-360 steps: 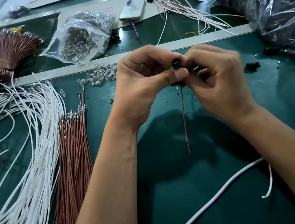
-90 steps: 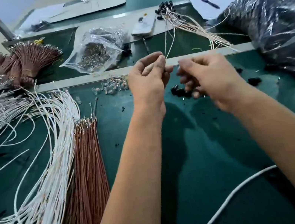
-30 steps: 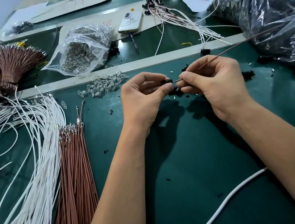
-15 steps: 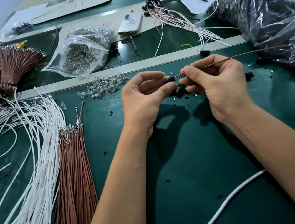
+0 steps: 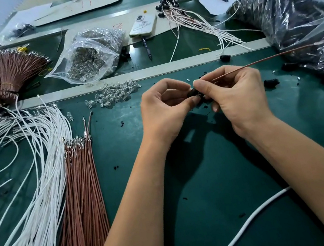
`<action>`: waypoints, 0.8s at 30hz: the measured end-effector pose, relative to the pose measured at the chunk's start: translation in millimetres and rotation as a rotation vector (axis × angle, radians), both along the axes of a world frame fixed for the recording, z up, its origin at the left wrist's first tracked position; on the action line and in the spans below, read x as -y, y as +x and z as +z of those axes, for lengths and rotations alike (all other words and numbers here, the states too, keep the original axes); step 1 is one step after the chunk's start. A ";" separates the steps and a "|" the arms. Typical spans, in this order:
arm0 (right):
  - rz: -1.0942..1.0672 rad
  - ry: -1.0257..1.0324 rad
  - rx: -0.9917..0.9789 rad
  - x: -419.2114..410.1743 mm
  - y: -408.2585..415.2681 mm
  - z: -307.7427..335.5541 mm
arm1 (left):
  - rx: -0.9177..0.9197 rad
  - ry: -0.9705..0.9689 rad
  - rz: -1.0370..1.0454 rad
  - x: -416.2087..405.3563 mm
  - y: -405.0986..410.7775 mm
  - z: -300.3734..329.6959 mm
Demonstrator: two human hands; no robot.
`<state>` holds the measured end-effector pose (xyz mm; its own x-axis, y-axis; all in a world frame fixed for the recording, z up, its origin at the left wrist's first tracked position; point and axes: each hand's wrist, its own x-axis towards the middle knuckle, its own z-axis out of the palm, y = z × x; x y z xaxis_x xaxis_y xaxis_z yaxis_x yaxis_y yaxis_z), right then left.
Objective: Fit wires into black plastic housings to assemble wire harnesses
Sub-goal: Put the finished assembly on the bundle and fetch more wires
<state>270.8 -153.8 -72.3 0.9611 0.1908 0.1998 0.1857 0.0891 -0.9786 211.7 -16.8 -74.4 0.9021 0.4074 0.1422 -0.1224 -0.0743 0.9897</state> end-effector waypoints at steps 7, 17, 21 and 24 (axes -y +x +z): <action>0.131 -0.013 0.021 1.1 -2.5 3.7 | 0.010 0.126 0.031 4.1 -0.4 6.0; 0.218 -0.144 0.186 -2.4 -8.7 5.3 | -0.020 -0.766 -0.094 4.8 -3.1 23.0; 0.231 -0.193 0.160 -2.7 -10.4 4.4 | -0.039 -0.869 -0.107 -1.4 -3.7 23.4; 0.255 -0.171 0.143 -5.6 -12.6 5.8 | -0.052 -0.870 -0.105 0.8 -3.5 21.8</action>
<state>258.2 -148.2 -66.5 0.8428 0.4638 0.2731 0.3147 -0.0131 -0.9491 208.3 -17.6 -52.6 0.9378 0.2662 -0.2229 -0.0389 0.7186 0.6943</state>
